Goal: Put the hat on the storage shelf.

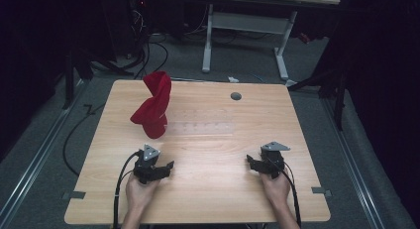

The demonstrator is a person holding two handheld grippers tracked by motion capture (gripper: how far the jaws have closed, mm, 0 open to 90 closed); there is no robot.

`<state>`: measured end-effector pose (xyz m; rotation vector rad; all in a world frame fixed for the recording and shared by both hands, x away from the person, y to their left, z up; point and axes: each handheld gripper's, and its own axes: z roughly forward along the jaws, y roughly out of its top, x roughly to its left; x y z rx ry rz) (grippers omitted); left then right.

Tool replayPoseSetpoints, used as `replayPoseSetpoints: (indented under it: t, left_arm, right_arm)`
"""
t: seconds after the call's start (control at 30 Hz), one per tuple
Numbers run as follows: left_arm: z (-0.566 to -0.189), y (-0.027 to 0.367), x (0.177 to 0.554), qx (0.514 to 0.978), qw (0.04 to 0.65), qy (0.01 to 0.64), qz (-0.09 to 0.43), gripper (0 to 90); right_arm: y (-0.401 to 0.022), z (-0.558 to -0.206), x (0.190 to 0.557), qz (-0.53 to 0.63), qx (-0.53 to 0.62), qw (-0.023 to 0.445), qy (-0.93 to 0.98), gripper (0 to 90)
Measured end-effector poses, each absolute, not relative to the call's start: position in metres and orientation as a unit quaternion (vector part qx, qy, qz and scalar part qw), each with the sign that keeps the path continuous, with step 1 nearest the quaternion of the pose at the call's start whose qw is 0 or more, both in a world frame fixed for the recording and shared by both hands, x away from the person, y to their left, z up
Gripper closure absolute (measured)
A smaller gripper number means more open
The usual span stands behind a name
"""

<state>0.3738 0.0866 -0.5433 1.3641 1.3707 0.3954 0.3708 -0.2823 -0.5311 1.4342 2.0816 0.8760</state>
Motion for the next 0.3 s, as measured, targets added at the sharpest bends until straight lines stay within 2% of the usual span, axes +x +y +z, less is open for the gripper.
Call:
replayPoseSetpoints:
  t: [0.13,0.3]
  left_arm:
    - [-0.5463,0.0819,0.3732,0.588,0.544,0.568,0.190,31.6]
    - [-0.5464,0.0816,0.3732,0.590,0.544,0.567,0.186,29.3]
  right_arm:
    - [-0.2823,-0.5311,0.3708,0.319,0.522,0.231,0.757,33.3]
    - [-0.2823,-0.5311,0.3708,0.319,0.522,0.231,0.757,33.3]
